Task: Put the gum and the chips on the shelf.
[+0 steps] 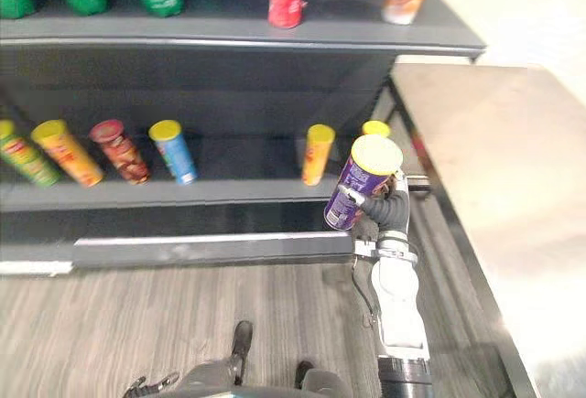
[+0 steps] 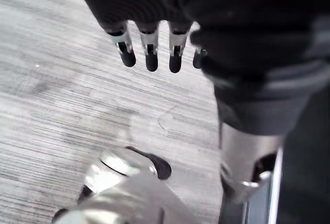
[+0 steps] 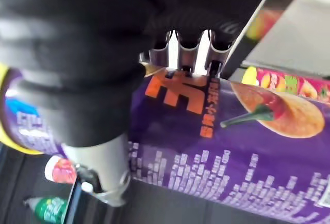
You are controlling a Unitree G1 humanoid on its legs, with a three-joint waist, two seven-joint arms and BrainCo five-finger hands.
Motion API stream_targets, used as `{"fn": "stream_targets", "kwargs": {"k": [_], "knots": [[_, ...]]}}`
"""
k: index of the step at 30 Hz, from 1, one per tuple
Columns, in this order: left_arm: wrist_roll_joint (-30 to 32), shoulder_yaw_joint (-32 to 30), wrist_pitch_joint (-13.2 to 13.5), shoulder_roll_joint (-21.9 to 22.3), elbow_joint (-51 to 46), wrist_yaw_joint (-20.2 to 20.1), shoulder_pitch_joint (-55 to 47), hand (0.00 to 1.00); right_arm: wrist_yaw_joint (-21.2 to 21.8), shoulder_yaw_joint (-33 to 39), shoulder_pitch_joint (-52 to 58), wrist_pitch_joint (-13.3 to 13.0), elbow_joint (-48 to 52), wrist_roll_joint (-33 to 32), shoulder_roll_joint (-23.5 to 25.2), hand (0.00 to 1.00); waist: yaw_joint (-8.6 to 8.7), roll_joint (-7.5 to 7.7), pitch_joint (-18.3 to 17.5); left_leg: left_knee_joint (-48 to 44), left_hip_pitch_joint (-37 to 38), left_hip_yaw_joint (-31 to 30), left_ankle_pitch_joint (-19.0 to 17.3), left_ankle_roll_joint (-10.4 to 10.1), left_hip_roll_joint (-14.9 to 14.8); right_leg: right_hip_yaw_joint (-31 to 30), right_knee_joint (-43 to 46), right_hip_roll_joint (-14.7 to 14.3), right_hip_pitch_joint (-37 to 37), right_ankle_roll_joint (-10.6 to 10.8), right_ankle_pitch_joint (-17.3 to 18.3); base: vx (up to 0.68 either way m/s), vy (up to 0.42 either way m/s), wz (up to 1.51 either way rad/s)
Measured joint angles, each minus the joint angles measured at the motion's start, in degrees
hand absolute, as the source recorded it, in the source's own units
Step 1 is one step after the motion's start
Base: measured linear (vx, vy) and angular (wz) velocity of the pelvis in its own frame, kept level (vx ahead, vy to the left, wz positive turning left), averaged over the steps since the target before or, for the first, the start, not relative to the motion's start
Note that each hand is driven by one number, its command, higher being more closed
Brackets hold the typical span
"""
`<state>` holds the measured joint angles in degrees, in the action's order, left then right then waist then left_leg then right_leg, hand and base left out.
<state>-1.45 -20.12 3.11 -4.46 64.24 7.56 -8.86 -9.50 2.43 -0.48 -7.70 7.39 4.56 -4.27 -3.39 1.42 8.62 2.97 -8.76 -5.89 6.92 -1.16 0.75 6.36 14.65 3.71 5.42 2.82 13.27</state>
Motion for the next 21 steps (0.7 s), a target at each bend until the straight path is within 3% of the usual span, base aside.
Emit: {"fn": "stream_targets", "kwargs": {"k": [3, 5, 11, 21], "knots": [[-0.14, -2.63, -0.04, 1.06, 0.3, 0.83, -0.48, 0.0, 0.12, -3.45, -0.8, 0.17, -2.5, -0.02, -0.12, 1.0, -0.15, -0.73, -0.08, 2.83, -0.64, -2.6, 1.81, -0.83, -0.63, 3.63, -0.37, -0.44, 0.34, 0.03, -0.62, 0.08, -0.124, 0.66], [-0.99, -5.04, -0.1, 1.66, 0.63, 1.03, -0.43, 0.0, 0.33, -6.69, -2.56, 0.77, -4.88, -0.07, 0.3, 1.0, -1.88, -0.09, 0.38, 2.78, -1.94, -4.34, 2.7, -1.68, -1.27, 5.75, -0.54, -1.1, 0.48, -0.54, -0.73, 0.11, -0.118, 0.43], [-2.84, -5.15, -0.82, 2.43, -1.5, 1.13, -0.3, 0.0, 1.16, -10.96, -5.03, 1.23, -5.42, -0.08, 1.28, 1.0, -2.13, -0.43, 0.76, 2.82, -4.89, -8.65, 2.57, -2.64, -1.21, 11.75, -0.25, -1.2, 1.22, -2.09, 0.59, 0.07, -0.094, 0.46], [-2.85, -1.71, -0.49, 3.33, -5.5, 2.67, 2.92, 0.0, -4.37, -11.64, -17.97, 1.89, -7.23, 0.21, 2.47, 1.0, -2.19, -2.05, 3.02, 2.5, -8.97, -2.61, 3.33, -2.08, -1.51, 12.01, 2.88, 0.54, 6.35, -1.39, 2.06, 0.01, -0.004, 0.01]]}}
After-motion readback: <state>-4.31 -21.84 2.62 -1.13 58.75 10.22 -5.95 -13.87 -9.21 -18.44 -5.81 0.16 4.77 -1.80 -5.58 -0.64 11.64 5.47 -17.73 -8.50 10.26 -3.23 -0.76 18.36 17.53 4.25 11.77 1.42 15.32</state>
